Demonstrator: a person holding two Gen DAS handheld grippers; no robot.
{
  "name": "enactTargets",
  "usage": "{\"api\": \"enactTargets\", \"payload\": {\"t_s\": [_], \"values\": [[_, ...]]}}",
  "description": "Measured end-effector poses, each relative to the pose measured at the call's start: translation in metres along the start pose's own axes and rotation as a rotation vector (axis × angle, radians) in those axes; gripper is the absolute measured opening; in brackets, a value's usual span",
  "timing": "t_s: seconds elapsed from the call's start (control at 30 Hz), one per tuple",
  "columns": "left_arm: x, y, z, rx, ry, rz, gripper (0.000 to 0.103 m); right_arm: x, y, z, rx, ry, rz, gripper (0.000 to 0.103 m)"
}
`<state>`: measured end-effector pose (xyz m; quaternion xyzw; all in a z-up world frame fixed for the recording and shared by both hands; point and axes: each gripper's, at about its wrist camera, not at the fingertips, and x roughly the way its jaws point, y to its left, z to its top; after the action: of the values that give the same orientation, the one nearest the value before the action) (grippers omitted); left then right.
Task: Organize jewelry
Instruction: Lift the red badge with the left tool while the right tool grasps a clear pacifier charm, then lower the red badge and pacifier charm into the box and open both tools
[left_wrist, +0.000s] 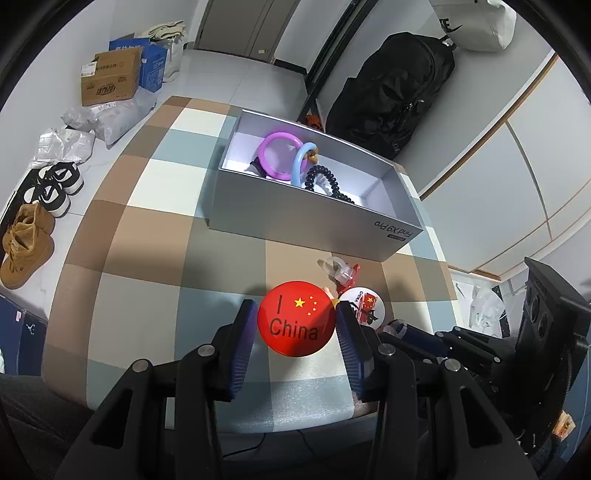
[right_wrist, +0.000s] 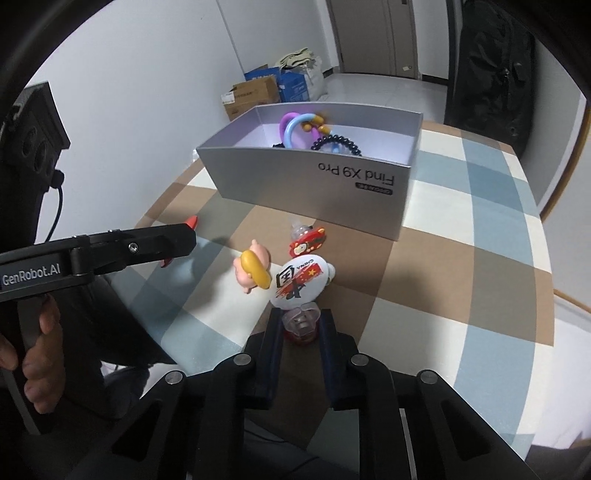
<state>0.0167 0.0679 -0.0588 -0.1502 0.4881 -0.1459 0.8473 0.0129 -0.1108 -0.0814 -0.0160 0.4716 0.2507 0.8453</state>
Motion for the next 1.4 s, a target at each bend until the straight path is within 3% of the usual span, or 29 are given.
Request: {"api": "enactTargets", "payload": {"t_s": [0.33,0.67,1.03,1.4], "values": [[-0.006,0.002,0.004,-0.027,-0.014,-0.040,0.038,-0.018,-0.014,0.003,0.061,-0.034,0.003,0.018],[-0.018,0.003,0.023,-0.059,-0.066,-0.066,0.038,-0.047,-0.032,0.020,0.180,-0.176,0.074,0.018],[-0.022,-0.011,0.058,-0.009,-0.123,-0.063,0.038,-0.066,-0.032,0.069,0.164,-0.273,0.122,0.018],[0.003,-0.021,0.098,0.033,-0.119,-0.070,0.038,-0.056,-0.047,0.121,0.163,-0.313,0.134,0.018]]}}
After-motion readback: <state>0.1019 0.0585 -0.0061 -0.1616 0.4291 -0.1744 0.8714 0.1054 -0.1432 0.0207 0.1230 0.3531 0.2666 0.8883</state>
